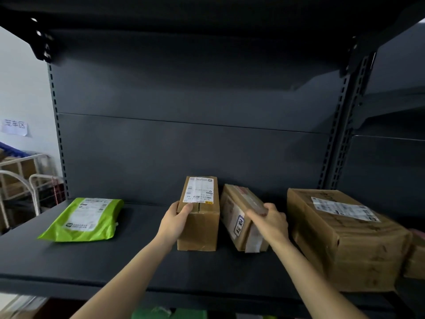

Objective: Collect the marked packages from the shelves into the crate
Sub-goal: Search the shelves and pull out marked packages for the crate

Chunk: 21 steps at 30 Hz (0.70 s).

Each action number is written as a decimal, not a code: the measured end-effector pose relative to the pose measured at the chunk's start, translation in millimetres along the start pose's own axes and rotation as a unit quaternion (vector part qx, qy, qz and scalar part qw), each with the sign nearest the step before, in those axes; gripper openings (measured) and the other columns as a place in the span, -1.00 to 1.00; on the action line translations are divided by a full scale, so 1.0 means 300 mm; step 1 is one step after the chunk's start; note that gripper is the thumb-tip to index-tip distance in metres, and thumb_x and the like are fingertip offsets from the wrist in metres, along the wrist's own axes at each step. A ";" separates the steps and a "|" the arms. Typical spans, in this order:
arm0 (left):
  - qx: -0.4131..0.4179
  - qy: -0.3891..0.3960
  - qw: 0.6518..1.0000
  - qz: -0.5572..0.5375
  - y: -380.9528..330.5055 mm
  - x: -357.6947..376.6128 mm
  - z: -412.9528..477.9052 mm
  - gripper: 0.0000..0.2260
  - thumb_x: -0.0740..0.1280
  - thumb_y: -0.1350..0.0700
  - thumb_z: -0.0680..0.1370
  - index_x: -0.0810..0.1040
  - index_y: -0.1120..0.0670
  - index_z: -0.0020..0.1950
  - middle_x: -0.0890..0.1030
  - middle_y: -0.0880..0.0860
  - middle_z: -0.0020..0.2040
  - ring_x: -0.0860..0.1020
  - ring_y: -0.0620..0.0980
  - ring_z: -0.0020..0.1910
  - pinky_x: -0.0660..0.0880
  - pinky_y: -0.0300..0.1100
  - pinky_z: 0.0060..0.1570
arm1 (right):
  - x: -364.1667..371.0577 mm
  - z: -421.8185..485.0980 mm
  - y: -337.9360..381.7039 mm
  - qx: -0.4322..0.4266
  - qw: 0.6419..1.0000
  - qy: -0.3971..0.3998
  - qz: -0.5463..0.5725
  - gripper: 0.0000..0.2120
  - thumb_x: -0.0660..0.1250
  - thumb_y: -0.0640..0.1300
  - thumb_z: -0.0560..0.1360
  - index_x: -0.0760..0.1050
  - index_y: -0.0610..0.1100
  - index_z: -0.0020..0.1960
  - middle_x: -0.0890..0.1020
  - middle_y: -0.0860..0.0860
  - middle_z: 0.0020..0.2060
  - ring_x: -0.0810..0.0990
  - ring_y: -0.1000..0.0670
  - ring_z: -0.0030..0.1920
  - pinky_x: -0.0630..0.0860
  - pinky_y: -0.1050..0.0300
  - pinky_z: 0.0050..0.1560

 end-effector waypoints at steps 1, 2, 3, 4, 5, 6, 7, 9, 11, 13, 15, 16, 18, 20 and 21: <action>0.004 0.001 1.000 -0.005 0.000 -0.001 -0.007 -0.56 0.20 -0.10 0.58 0.32 0.04 0.41 0.49 0.01 0.26 0.44 -0.01 0.18 0.37 -0.10 0.15 | -0.010 -0.006 -0.014 0.004 0.997 -0.003 0.077 -0.36 0.36 0.18 0.36 0.30 -0.05 0.34 0.42 -0.16 0.24 0.46 -0.15 0.16 0.49 -0.04 0.10; 0.007 0.003 1.000 -0.009 0.000 0.000 -0.015 -0.56 0.20 -0.10 0.58 0.31 0.03 0.42 0.48 -0.01 0.25 0.44 -0.02 0.17 0.37 -0.10 0.14 | -0.014 -0.018 -0.025 0.014 0.987 -0.002 0.160 -0.41 0.37 0.12 0.38 0.32 -0.06 0.33 0.45 -0.15 0.23 0.49 -0.12 0.13 0.51 -0.05 0.10; 0.010 0.006 1.000 -0.011 0.002 0.002 -0.023 -0.56 0.21 -0.10 0.58 0.30 0.02 0.43 0.47 -0.03 0.24 0.42 -0.03 0.17 0.36 -0.10 0.13 | -0.010 -0.033 -0.034 0.028 0.970 0.007 0.243 -0.44 0.38 0.08 0.40 0.33 -0.07 0.33 0.49 -0.13 0.21 0.51 -0.10 0.11 0.51 -0.03 0.08; 0.014 0.007 1.000 -0.013 0.003 0.005 -0.032 -0.55 0.21 -0.09 0.58 0.29 0.01 0.43 0.45 -0.04 0.23 0.41 -0.04 0.16 0.35 -0.11 0.13 | 0.000 -0.048 -0.040 0.045 0.949 0.022 0.312 -0.46 0.38 0.05 0.42 0.34 -0.08 0.33 0.50 -0.12 0.20 0.52 -0.09 0.12 0.50 -0.02 0.07; 0.018 0.008 1.000 -0.019 0.005 0.007 -0.040 -0.56 0.22 -0.08 0.58 0.29 0.00 0.43 0.45 -0.05 0.22 0.40 -0.05 0.16 0.34 -0.11 0.12 | 0.011 -0.062 -0.044 0.056 0.932 0.038 0.356 -0.46 0.39 0.03 0.42 0.33 -0.08 0.33 0.51 -0.12 0.19 0.52 -0.10 0.14 0.50 -0.02 0.08; 0.022 0.009 0.999 -0.030 0.006 0.007 -0.049 -0.57 0.23 -0.07 0.58 0.29 -0.01 0.43 0.45 -0.06 0.21 0.41 -0.06 0.16 0.33 -0.12 0.12 | 0.020 -0.074 -0.049 0.061 0.922 0.053 0.379 -0.45 0.40 0.02 0.41 0.33 -0.08 0.33 0.51 -0.12 0.19 0.52 -0.11 0.16 0.49 -0.03 0.09; 0.025 0.011 0.999 -0.042 0.007 0.007 -0.056 -0.58 0.23 -0.05 0.58 0.31 -0.02 0.42 0.46 -0.06 0.22 0.42 -0.07 0.15 0.33 -0.13 0.11 | 0.026 -0.082 -0.054 0.061 0.915 0.067 0.392 -0.45 0.40 0.01 0.41 0.33 -0.09 0.34 0.52 -0.13 0.19 0.51 -0.12 0.18 0.49 -0.04 0.11; 0.036 0.021 0.997 -0.059 0.007 0.001 -0.066 -0.62 0.25 -0.01 0.58 0.32 -0.05 0.39 0.50 -0.09 0.21 0.46 -0.11 0.12 0.35 -0.16 0.10 | 0.030 -0.096 -0.070 0.057 0.908 0.093 0.405 -0.43 0.40 0.00 0.41 0.32 -0.08 0.35 0.52 -0.14 0.20 0.51 -0.11 0.20 0.47 -0.06 0.17; 0.046 0.037 0.997 -0.059 0.003 -0.009 -0.072 -0.64 0.26 0.02 0.58 0.30 -0.11 0.37 0.50 -0.21 0.11 0.46 -0.20 0.04 0.35 -0.22 0.05 | 0.025 -0.104 -0.091 0.047 0.909 0.113 0.399 -0.41 0.39 0.02 0.40 0.30 -0.04 0.38 0.52 -0.10 0.22 0.49 -0.09 0.22 0.41 -0.07 0.25; 0.052 0.055 0.995 -0.060 0.003 -0.020 -0.079 -0.63 0.27 0.04 0.58 0.28 -0.15 0.36 0.47 -0.27 0.07 0.45 -0.23 0.04 0.36 -0.25 0.00 | 0.018 -0.111 -0.105 0.034 0.915 0.127 0.381 -0.39 0.39 0.05 0.37 0.31 0.00 0.38 0.51 -0.06 0.23 0.47 -0.06 0.24 0.35 -0.08 0.32; 0.059 0.073 0.993 -0.068 0.010 -0.034 -0.087 -0.61 0.28 0.08 0.58 0.28 -0.13 0.38 0.50 -0.21 0.14 0.47 -0.17 0.13 0.40 -0.27 -0.01 | 0.014 -0.117 -0.107 0.023 0.910 0.150 0.385 -0.37 0.39 0.06 0.32 0.32 0.03 0.36 0.53 -0.02 0.20 0.46 -0.03 0.24 0.33 -0.05 0.33; 0.062 0.079 0.992 -0.074 0.014 -0.044 -0.091 -0.59 0.28 0.11 0.57 0.28 -0.11 0.39 0.51 -0.16 0.19 0.48 -0.13 0.17 0.43 -0.28 0.00 | 0.013 -0.119 -0.105 0.015 0.906 0.162 0.390 -0.42 0.39 0.04 0.32 0.35 0.05 0.32 0.55 0.00 0.18 0.47 -0.01 0.23 0.31 -0.04 0.34; 0.074 0.089 0.990 -0.081 0.021 -0.063 -0.100 -0.56 0.28 0.19 0.56 0.29 -0.08 0.40 0.53 -0.08 0.23 0.50 -0.07 0.22 0.48 -0.30 0.00 | 0.014 -0.120 -0.104 -0.003 0.900 0.182 0.395 -0.59 0.37 -0.03 0.39 0.39 0.13 0.21 0.58 0.05 0.14 0.47 0.04 0.22 0.27 -0.01 0.36; 0.089 0.097 0.988 -0.081 0.024 -0.080 -0.109 -0.54 0.28 0.27 0.55 0.29 -0.04 0.39 0.54 -0.06 0.23 0.52 -0.08 0.21 0.52 -0.29 -0.04 | 0.019 -0.122 -0.102 -0.019 0.900 0.195 0.390 -0.65 0.34 -0.07 0.44 0.40 0.20 0.17 0.58 0.09 0.14 0.46 0.08 0.22 0.25 0.03 0.35; 0.095 0.097 0.987 -0.082 0.025 -0.088 -0.113 -0.53 0.28 0.31 0.54 0.29 -0.02 0.39 0.55 -0.05 0.22 0.52 -0.08 0.20 0.53 -0.27 -0.03 | 0.024 -0.125 -0.100 -0.024 0.900 0.200 0.387 -0.66 0.34 -0.07 0.45 0.40 0.22 0.16 0.58 0.10 0.15 0.46 0.09 0.21 0.26 0.04 0.34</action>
Point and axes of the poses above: each hand's wrist, its own z-axis towards the middle knuckle, its own x-axis out of the palm, y = z × x, the point moved 3 cm from there along z, towards the middle knuckle
